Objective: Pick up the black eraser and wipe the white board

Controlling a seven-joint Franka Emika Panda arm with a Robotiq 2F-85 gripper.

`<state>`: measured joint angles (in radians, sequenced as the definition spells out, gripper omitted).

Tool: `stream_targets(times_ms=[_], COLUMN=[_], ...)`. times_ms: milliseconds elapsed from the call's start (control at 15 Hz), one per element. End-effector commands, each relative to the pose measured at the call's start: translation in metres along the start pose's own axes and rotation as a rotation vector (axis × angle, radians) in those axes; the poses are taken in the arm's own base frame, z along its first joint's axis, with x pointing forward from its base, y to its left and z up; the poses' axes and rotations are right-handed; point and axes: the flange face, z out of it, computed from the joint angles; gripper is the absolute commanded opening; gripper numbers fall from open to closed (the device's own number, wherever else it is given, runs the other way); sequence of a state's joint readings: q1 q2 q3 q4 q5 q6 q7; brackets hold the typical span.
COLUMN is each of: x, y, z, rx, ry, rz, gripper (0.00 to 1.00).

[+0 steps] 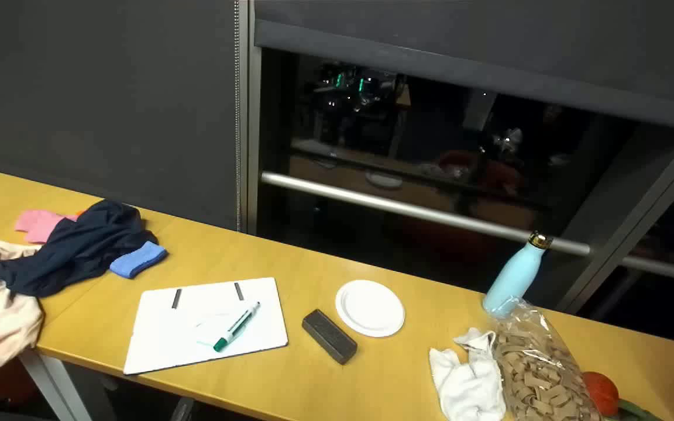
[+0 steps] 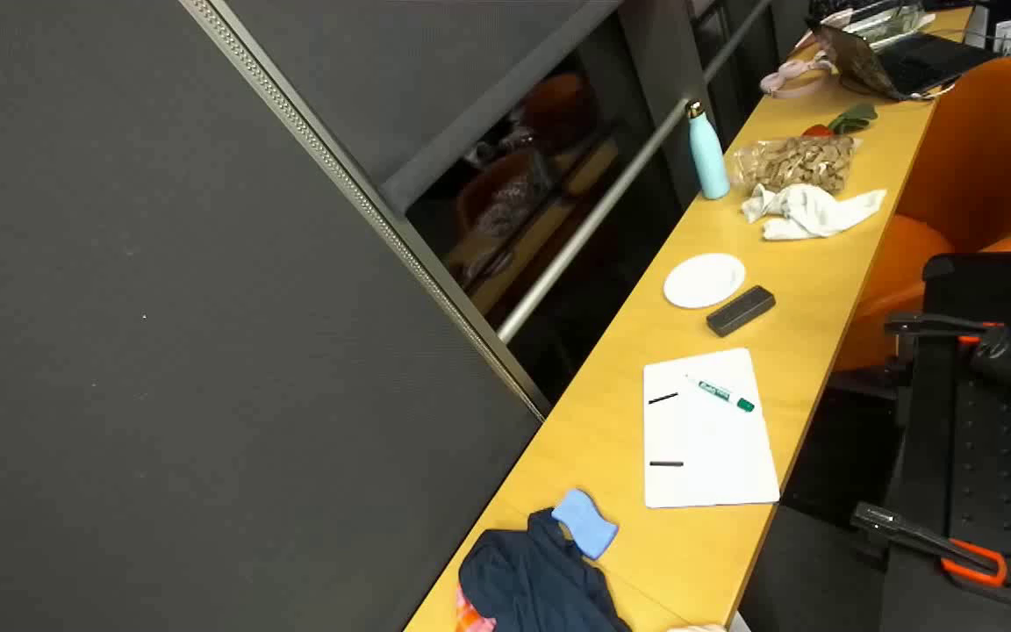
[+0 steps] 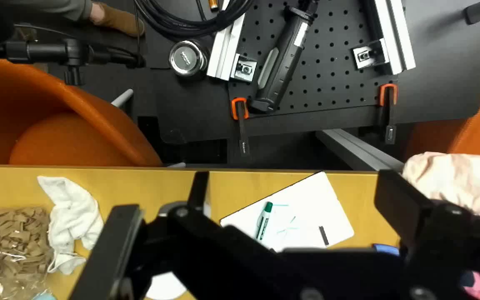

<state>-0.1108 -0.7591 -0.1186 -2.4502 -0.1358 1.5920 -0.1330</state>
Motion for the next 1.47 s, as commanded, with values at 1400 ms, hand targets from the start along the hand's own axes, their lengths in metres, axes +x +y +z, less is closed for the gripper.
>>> stream_targets(times_ms=[1400], x=[0.204], y=[0.029], z=[0.178], rx=[0.104], ry=[0.427], rz=[0.525], gripper=[1.00])
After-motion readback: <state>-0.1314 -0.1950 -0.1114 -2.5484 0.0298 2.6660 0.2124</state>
